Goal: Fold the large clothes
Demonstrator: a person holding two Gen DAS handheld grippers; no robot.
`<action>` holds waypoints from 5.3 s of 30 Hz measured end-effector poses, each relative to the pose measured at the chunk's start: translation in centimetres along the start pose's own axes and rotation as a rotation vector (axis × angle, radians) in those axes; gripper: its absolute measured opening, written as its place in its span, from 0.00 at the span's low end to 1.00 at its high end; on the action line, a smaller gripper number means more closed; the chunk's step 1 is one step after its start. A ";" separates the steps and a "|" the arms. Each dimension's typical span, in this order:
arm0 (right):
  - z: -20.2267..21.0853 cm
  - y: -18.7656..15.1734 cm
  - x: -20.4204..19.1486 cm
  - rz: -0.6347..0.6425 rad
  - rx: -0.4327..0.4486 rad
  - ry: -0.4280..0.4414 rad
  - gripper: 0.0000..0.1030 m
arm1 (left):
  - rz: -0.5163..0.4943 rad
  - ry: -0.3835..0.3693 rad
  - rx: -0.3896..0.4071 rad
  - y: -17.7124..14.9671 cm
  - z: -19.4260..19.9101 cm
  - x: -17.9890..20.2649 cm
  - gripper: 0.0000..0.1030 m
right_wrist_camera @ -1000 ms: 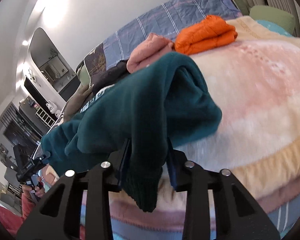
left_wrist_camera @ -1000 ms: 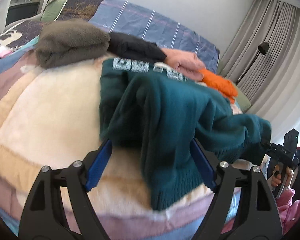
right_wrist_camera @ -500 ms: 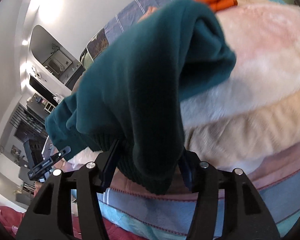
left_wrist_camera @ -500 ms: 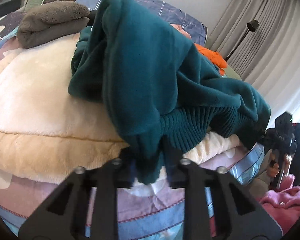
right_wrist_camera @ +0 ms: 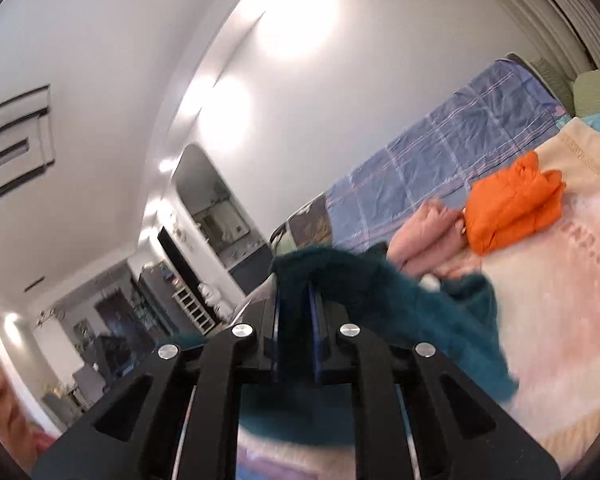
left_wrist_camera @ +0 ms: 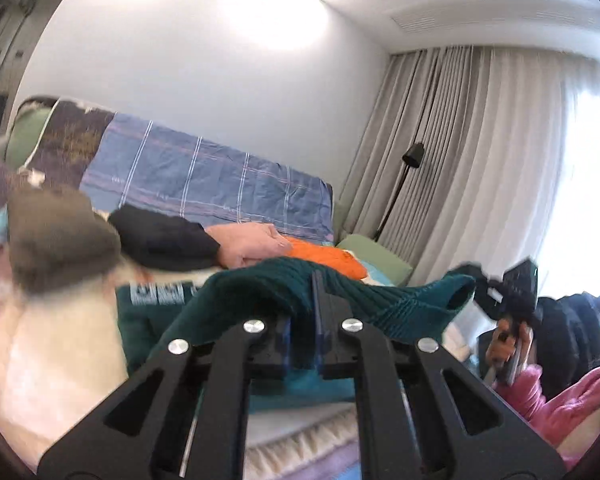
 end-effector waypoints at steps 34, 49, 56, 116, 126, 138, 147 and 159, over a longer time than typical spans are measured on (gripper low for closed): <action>-23.9 -6.0 11.2 0.380 -0.545 -0.274 0.07 | -0.011 0.436 -0.310 -1.1 -22.5 -16.0 0.00; -25.3 -5.5 18.2 0.194 -0.497 -0.477 0.07 | -0.022 0.381 -0.416 -1.3 -23.8 -16.4 0.75; -23.0 -3.0 16.4 0.200 -0.384 -0.514 0.07 | 0.005 0.437 -0.421 -1.4 -25.0 -17.4 0.06; -26.5 -16.5 9.0 0.417 -0.544 -0.634 0.79 | -0.234 0.583 -0.411 -10.7 -29.5 -11.2 0.92; -17.8 -12.1 6.5 0.375 -0.400 -0.657 0.80 | -0.197 0.568 -0.341 -8.9 -23.7 -8.9 0.90; -13.2 -15.7 13.5 0.231 -0.576 -0.856 0.81 | -0.187 0.681 -0.340 -12.1 -17.6 -12.2 0.95; -15.7 -8.1 9.5 0.282 -0.437 -0.732 0.81 | -0.164 0.598 -0.228 -6.3 -17.0 -8.8 0.94; -26.7 -7.0 11.9 0.360 -0.520 -0.687 0.83 | -0.249 0.599 -0.270 -3.2 -26.2 -9.2 0.94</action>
Point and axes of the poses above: each gripper's, at about its wrist camera, not at the fingertips, and z roughly against the way its jaws point, x to its right, y to its top, the point moved 5 cm from there along -z, roughly the way its jaws point, and after that the axes turned 8 degrees about z, right-handed, at the moved point
